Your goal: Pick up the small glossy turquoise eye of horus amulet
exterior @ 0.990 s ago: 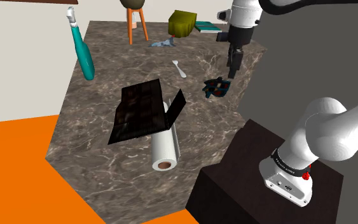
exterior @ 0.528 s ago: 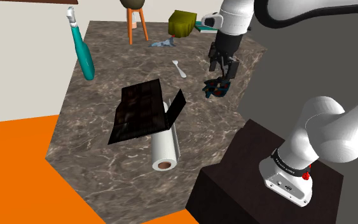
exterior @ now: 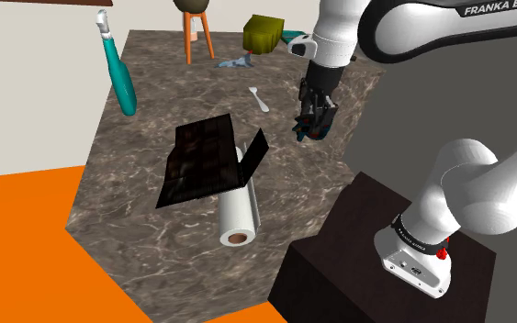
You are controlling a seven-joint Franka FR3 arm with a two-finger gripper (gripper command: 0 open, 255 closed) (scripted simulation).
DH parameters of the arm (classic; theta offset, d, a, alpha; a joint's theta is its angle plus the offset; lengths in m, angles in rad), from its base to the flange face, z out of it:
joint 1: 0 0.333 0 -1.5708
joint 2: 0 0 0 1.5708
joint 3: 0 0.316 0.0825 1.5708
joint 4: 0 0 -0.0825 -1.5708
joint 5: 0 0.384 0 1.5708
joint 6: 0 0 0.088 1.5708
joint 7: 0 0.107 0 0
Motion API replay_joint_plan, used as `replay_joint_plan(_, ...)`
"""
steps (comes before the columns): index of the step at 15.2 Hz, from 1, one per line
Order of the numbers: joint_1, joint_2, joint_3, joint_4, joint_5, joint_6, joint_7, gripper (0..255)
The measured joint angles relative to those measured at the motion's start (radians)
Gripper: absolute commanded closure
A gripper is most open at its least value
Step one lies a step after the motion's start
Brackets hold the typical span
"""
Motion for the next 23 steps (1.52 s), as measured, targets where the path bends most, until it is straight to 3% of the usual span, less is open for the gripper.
replay_joint_plan(10, 0.000, -0.002, 0.000, 0.003, 0.000, -0.005, -0.001, 255)
replay_joint_plan(23, 0.000, 0.000, 0.001, 0.174, 0.003, -0.174, -0.009, 255)
